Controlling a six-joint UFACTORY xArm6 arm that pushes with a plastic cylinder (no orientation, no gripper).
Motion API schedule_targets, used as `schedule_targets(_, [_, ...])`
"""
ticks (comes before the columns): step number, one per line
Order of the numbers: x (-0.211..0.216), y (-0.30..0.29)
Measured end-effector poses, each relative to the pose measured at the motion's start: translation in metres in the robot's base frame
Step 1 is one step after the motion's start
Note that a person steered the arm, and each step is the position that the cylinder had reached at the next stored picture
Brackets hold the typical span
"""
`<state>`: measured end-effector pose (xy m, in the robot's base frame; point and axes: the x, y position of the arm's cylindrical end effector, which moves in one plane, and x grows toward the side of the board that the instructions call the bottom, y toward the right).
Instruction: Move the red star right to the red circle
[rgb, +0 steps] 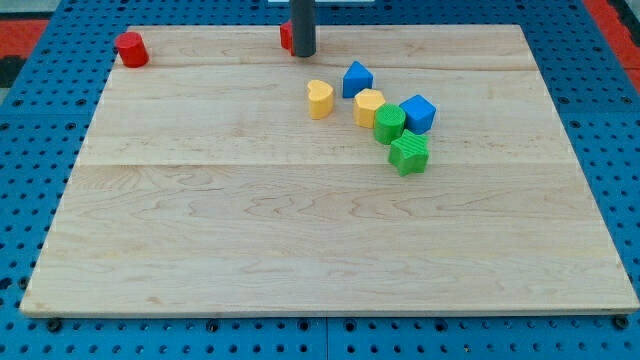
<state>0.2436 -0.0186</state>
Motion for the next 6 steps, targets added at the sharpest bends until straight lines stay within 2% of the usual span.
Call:
schedule_targets(1, [-0.005, 0.043])
schedule_targets(2, [-0.041, 0.06])
schedule_targets(3, [-0.05, 0.047])
schedule_targets(5, [-0.05, -0.02])
schedule_targets(6, [-0.027, -0.033])
